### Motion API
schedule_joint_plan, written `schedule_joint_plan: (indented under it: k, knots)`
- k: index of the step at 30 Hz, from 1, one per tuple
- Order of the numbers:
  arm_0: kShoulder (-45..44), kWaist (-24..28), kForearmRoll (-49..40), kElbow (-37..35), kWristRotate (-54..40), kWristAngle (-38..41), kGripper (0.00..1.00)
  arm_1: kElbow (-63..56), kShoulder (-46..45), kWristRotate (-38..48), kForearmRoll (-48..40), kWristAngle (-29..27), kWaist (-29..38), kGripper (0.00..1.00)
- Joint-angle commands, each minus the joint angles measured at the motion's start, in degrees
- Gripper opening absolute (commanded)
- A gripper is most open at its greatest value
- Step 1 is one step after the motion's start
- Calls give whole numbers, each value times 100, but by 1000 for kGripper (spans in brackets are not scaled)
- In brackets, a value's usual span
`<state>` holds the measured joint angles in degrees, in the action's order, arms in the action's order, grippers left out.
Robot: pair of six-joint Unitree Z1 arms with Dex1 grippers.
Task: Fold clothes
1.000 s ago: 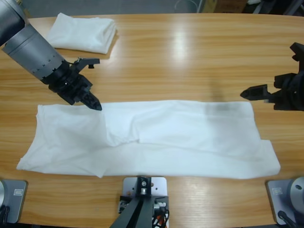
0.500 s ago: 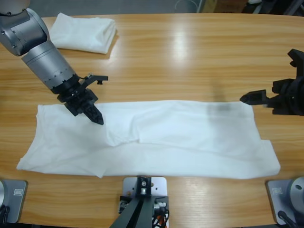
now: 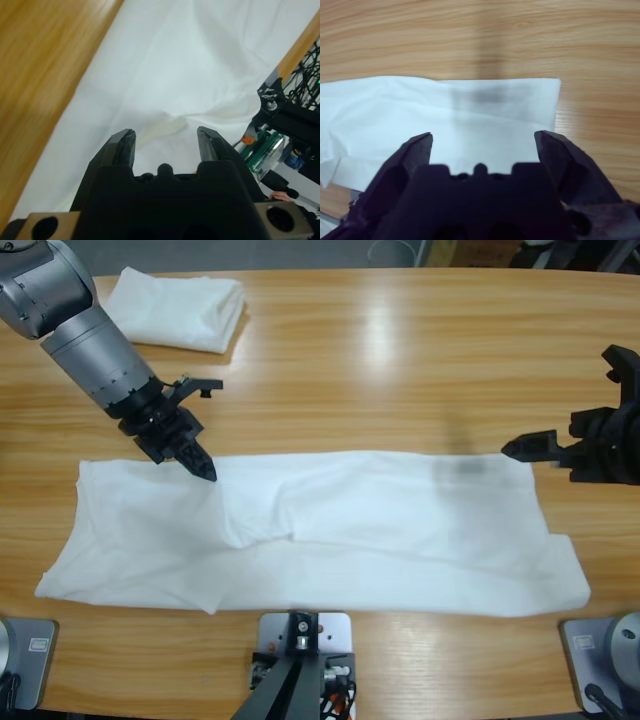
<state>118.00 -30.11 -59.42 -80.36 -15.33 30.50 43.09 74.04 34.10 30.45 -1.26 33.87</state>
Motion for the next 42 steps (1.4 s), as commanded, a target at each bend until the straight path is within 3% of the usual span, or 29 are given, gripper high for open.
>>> schedule_joint_plan:
  k: [1, 6, 8, 10, 11, 12, 20, 25, 30, 37, 42]
  knots:
    - [554, -151, -142, -201, -89, 217, 488, -240, 131, 97, -152, 91, 127, 831]
    - [742, -223, -244, -52, -295, 493, 469, -248, 119, 106, -153, 91, 129, 832]
    - [687, -223, -316, -34, -388, 572, 413, -257, 119, 106, -160, 102, 129, 834]
    - [585, -184, -333, -6, -427, 739, 324, -268, 130, 106, -176, 109, 129, 835]
    - [529, -161, -333, 8, -432, 861, 121, -282, 137, 106, -194, 109, 129, 833]
    - [480, -142, -344, 17, -444, 987, 0, -291, 135, 106, -197, 109, 129, 833]
    - [288, -156, -747, 363, -726, 1149, 0, -391, 86, 121, -294, 135, 138, 830]
    - [-339, -221, -747, 644, -467, 1030, 0, -415, 45, 120, -294, 152, 147, 830]
    - [-1085, -613, -747, 918, -33, 1017, 0, -468, 56, 120, -356, 152, 185, 831]
    - [-983, -1255, -720, 1247, 113, 1116, 0, -531, 40, 121, -436, 170, 199, 833]
    - [-1165, -1295, -736, 1344, 503, 1107, 0, -551, 31, 123, -452, 161, 199, 832]
